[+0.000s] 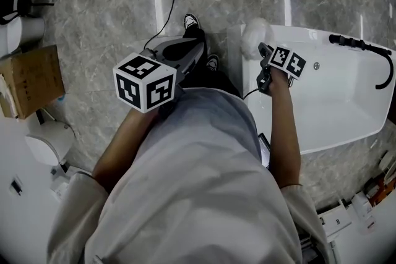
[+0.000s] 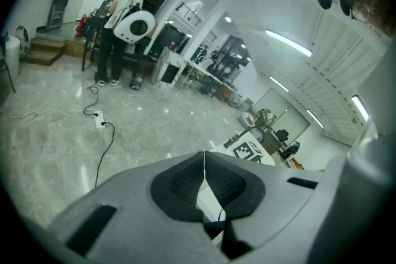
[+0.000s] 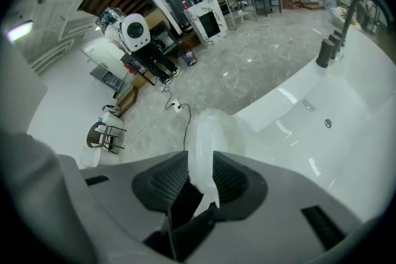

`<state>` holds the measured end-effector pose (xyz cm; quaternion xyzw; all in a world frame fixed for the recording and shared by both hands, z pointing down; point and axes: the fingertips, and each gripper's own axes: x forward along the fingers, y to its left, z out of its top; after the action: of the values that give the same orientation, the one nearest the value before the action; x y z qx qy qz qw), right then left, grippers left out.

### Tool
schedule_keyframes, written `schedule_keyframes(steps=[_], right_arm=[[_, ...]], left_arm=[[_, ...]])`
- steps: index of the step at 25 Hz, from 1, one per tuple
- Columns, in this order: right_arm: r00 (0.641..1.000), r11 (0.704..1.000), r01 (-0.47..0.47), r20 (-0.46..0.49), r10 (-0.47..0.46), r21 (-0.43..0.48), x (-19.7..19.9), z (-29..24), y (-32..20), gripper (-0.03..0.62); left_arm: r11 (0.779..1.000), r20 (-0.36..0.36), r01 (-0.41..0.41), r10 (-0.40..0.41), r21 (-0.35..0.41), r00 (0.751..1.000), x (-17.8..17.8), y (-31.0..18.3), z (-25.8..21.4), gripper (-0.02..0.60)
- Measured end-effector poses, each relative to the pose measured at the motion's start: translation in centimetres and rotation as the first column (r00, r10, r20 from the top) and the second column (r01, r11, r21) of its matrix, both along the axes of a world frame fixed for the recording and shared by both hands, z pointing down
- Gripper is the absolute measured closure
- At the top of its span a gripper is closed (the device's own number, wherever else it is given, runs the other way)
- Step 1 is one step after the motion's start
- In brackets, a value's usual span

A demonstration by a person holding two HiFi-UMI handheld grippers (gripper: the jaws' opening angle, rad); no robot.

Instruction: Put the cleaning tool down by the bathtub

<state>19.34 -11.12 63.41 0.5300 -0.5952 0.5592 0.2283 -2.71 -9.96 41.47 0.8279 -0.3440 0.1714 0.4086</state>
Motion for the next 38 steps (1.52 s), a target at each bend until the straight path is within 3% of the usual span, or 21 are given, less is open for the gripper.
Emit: schedule_keyframes(steps=[14,33,38], right_arm=[[0.994,0.996,-0.042,0.103,0.034,0.078,-1.2,-4.1,0.5,0.484],[0.994,0.968,0.056,0.077,-0.077,0.243,-1.8,-10.5,1.1,0.526],[0.988,0.956,0.014,0.144,-0.059,0.294,-2.8,-13.3,1.4,0.526]], left_arm=[[1.000,-0.021,-0.018,0.018,0.007,1.000,0.9,1.1,-0.3,0.572],[0.999,-0.036,-0.025,0.025,0.024,0.999,1.2,2.2,-0.5,0.572],[0.999,-0.049,-0.025,0.026,0.025,0.998,1.3,2.7,-0.3,0.572]])
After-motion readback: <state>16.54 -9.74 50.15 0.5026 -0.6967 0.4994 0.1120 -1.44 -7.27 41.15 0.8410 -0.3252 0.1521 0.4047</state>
